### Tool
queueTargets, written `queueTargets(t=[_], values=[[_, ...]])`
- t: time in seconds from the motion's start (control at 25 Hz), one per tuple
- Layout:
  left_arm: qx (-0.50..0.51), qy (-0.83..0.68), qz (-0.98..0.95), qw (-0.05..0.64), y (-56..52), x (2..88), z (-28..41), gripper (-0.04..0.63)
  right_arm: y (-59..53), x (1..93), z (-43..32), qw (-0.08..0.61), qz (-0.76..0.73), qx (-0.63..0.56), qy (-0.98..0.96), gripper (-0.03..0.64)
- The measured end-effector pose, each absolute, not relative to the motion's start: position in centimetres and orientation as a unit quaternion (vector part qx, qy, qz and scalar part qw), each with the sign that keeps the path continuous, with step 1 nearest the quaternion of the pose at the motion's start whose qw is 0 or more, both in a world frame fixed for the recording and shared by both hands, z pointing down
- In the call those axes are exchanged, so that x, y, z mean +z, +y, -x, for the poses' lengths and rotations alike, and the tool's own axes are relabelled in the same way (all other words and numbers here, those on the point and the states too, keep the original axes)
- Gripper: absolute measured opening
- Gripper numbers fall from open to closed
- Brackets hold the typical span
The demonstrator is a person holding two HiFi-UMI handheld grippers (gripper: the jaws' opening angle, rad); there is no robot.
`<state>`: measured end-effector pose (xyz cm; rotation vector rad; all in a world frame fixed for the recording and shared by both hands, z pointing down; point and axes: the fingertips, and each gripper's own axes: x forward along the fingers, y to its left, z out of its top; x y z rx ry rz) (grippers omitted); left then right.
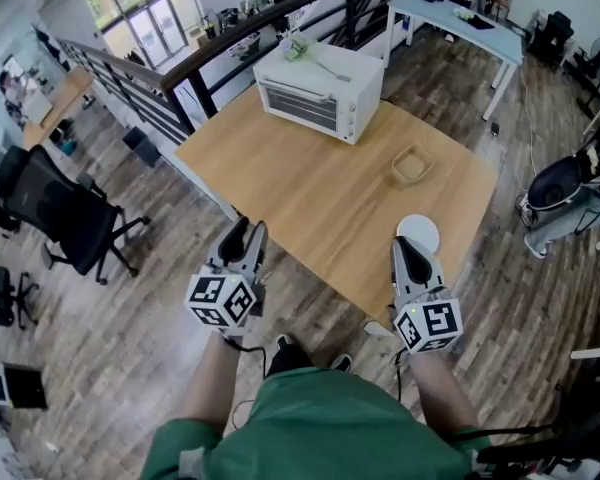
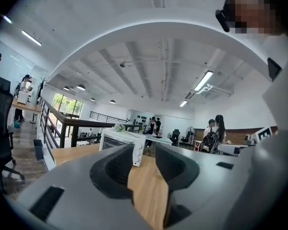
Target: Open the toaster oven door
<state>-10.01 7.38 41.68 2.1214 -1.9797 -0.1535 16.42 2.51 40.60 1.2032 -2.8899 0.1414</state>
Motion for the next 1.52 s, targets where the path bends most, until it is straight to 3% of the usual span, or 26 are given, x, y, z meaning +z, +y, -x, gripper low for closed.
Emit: queueTargets(t=[0.68, 1.2, 1.52], values=[[-0.061, -0.611, -0.771, 0.171, -17.2, 45.9, 17.9, 0.156, -12.3, 41.2, -12.0, 0.044, -0.495, 0.036, -0.867, 0.026], [-0.072, -0.569, -0.784, 0.238, -26.2, 48.7, 22.3, 0.152, -15.5, 43.1, -4.7, 0.078, -0.513, 0.032, -0.854, 0.026], [-0.059, -0.553, -0.789, 0.260, -31.0, 49.5, 21.5, 0.152, -17.4, 43.9, -4.5, 0.078, -0.511, 0.055, -0.854, 0.026]])
